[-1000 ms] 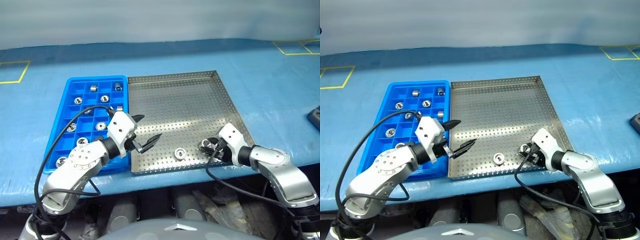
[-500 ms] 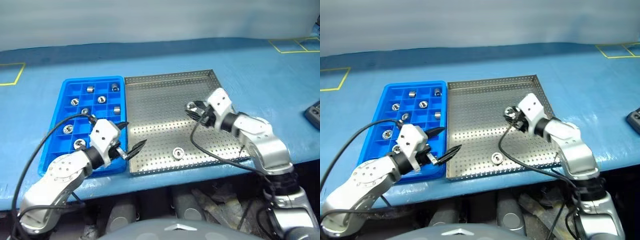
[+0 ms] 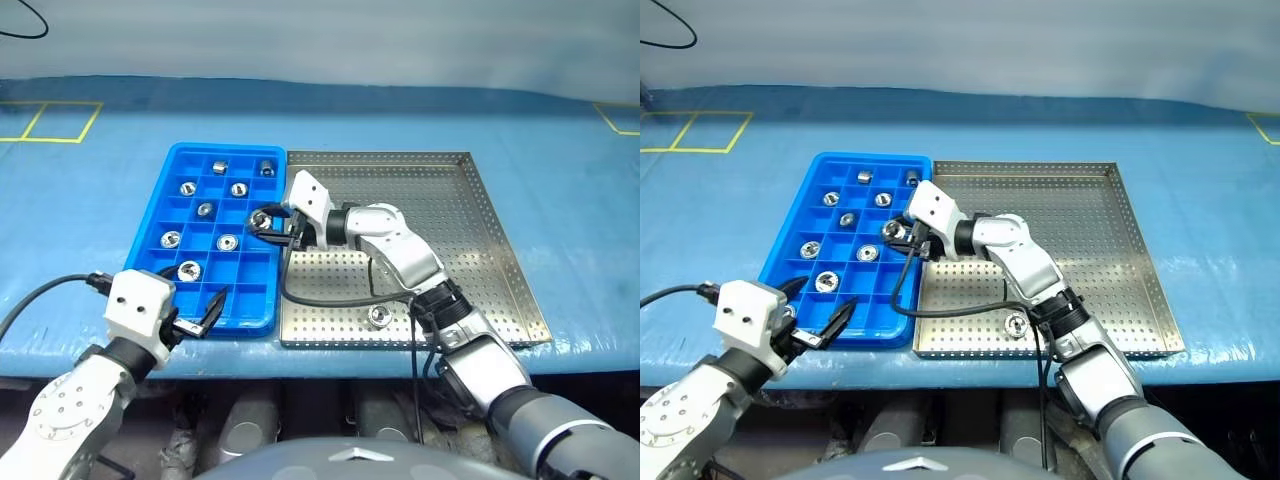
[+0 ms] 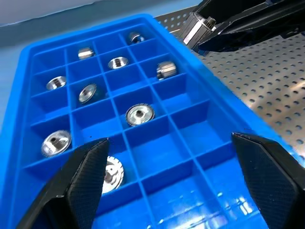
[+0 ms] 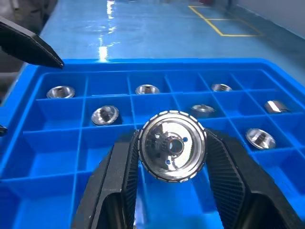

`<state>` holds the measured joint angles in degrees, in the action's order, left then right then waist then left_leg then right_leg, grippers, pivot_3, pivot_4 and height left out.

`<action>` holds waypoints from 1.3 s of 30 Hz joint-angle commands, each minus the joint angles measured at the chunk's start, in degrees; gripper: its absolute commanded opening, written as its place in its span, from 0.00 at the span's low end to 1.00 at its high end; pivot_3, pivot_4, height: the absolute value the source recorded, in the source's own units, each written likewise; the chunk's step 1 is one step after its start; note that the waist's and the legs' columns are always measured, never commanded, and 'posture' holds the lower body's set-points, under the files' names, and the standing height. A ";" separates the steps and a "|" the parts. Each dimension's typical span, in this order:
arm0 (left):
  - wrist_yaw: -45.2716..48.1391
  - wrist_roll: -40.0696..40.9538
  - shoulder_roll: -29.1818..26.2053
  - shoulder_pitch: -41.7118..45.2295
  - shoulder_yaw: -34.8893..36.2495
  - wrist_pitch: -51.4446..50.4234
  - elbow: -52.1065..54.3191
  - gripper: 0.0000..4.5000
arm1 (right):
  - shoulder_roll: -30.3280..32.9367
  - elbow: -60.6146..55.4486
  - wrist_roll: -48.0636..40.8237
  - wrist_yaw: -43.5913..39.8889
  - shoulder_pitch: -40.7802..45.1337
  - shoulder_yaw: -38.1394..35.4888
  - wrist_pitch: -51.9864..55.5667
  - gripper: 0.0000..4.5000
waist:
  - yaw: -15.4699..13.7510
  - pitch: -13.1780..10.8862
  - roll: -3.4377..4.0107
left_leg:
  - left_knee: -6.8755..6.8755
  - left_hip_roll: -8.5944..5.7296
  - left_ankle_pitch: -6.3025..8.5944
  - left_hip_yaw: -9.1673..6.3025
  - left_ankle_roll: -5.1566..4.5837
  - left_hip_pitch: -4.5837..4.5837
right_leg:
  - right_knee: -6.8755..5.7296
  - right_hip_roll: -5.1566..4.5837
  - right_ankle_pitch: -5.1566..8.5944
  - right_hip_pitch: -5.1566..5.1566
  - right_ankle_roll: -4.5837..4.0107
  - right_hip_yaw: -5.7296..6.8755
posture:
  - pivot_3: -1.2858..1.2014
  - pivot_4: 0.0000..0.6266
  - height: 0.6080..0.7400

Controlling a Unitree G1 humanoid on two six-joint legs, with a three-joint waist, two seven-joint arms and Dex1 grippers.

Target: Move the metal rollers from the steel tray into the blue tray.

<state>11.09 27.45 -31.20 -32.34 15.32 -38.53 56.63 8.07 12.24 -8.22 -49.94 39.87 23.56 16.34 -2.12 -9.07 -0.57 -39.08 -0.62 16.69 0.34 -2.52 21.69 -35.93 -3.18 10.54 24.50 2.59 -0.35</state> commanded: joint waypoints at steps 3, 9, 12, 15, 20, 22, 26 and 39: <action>-3.36 0.48 -1.78 -4.15 -1.20 6.21 3.37 1.00 | -2.09 0.35 0.73 -3.53 1.59 1.93 -2.46 0.38 | -0.69 -0.01 0.01 | 0.00 -0.01 0.03 -0.07 -0.05 0.00 | -0.01 -0.02 0.01 0.00 -0.02 0.11 | 0.61 0.24 1.00; -4.98 0.80 -3.18 -5.54 -2.45 6.85 3.37 1.00 | -0.52 -3.72 1.02 -6.27 -1.87 3.88 -0.46 0.38 | -0.89 -0.02 0.03 | 0.01 0.01 -0.03 -0.26 0.06 0.00 | -0.02 0.02 0.00 -0.01 -0.13 0.36 | 0.60 0.24 1.00; -5.15 1.32 -3.81 -4.32 -2.82 5.93 3.37 1.00 | -0.07 -4.19 1.32 -5.82 -2.90 3.89 0.29 0.38 | -0.73 -0.02 0.04 | 0.04 0.02 -0.06 -0.29 0.11 0.00 | -0.05 0.05 0.02 -0.05 -0.16 0.39 | 0.60 0.24 1.00; -5.00 1.66 -4.37 -2.86 -3.21 4.83 3.37 1.00 | -0.04 -3.44 1.72 -4.82 -3.21 3.48 0.58 0.38 | -0.48 -0.02 0.04 | 0.05 0.04 -0.10 -0.31 0.18 0.00 | -0.08 0.10 0.03 -0.05 -0.17 0.40 | 0.59 0.24 1.00; -5.05 2.32 -5.06 -1.30 -3.69 3.81 3.37 1.00 | -0.36 -0.43 2.45 -3.48 -2.59 2.61 0.30 0.38 | -0.25 -0.02 0.04 | 0.06 0.08 -0.14 -0.34 0.24 0.00 | -0.10 0.17 0.03 -0.04 -0.20 0.40 | 0.59 0.24 1.00; -5.11 2.49 -5.20 -1.15 -3.67 3.70 3.37 1.00 | -0.53 0.83 2.54 -3.33 -2.13 2.38 0.05 0.38 | -0.25 -0.02 0.04 | 0.08 0.08 -0.14 -0.35 0.24 0.00 | -0.10 0.17 0.03 -0.05 -0.21 0.40 | 0.59 0.24 1.00; -5.47 2.66 -5.38 -1.08 -3.66 3.70 3.37 1.00 | -1.01 2.59 2.77 -3.56 -1.36 2.12 -0.47 0.38 | -0.26 -0.03 0.04 | 0.10 0.07 -0.14 -0.36 0.24 0.00 | -0.09 0.17 0.04 -0.05 -0.21 0.40 | 0.59 0.24 1.00; -5.21 3.08 -5.59 3.80 -6.09 1.73 3.37 1.00 | 1.69 -8.93 0.08 -2.18 -3.37 -4.00 0.17 0.71 | -0.47 -0.04 0.06 | 0.13 0.04 -0.16 -0.49 0.28 0.01 | -0.07 0.18 0.06 -0.07 -0.24 0.44 | 0.58 0.24 1.00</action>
<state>5.44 30.28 -36.44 -29.18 9.59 -36.27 56.64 9.12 7.03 -6.73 -52.32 36.78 21.49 15.75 -2.60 -9.11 -0.51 -38.94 -0.58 16.53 -0.15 -2.25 21.70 -36.00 -3.00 10.60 24.41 2.35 0.09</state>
